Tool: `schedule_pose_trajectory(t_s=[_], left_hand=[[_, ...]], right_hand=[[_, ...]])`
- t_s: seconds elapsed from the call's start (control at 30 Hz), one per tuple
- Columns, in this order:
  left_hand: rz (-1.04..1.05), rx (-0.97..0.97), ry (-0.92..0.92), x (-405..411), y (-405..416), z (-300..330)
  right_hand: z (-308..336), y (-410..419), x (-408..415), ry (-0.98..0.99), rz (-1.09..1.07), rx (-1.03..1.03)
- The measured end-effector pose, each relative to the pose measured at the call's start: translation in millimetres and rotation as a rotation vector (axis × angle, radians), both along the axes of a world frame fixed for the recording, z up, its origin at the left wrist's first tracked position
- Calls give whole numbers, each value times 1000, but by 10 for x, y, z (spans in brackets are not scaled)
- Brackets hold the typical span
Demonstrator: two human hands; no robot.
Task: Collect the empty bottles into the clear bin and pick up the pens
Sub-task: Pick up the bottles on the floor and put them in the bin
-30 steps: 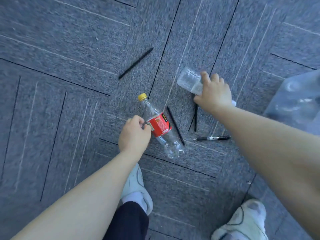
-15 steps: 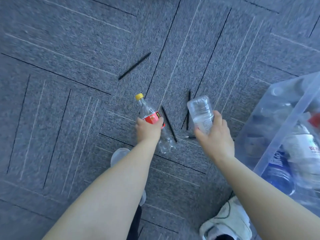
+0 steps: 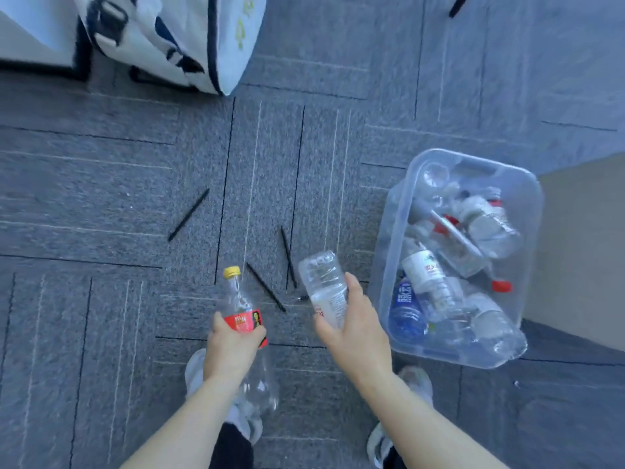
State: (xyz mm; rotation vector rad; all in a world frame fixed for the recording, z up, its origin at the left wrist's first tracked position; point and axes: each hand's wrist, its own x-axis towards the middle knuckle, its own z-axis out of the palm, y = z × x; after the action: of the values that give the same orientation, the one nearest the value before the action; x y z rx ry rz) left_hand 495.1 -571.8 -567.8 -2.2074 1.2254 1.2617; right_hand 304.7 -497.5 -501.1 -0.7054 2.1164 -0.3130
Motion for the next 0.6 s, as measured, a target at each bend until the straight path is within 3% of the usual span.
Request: schedule_pose_trajectory(t_s=[0.17,0.33,0.43,0.6], left_hand=[[-230,24,61,-609,-38,887],[-406,-24,180,-1614,-70,1302],[-442,-47,245,-2132,-3,1316],[-478,-90,300,-2694,213,1248]], right_hand=[[810,351,-725,40,-284,1],[953,887,-1725,97,-576,179],[738,1066,-2140,67,-589,282],[400,1089,-2469,64,-527,225]])
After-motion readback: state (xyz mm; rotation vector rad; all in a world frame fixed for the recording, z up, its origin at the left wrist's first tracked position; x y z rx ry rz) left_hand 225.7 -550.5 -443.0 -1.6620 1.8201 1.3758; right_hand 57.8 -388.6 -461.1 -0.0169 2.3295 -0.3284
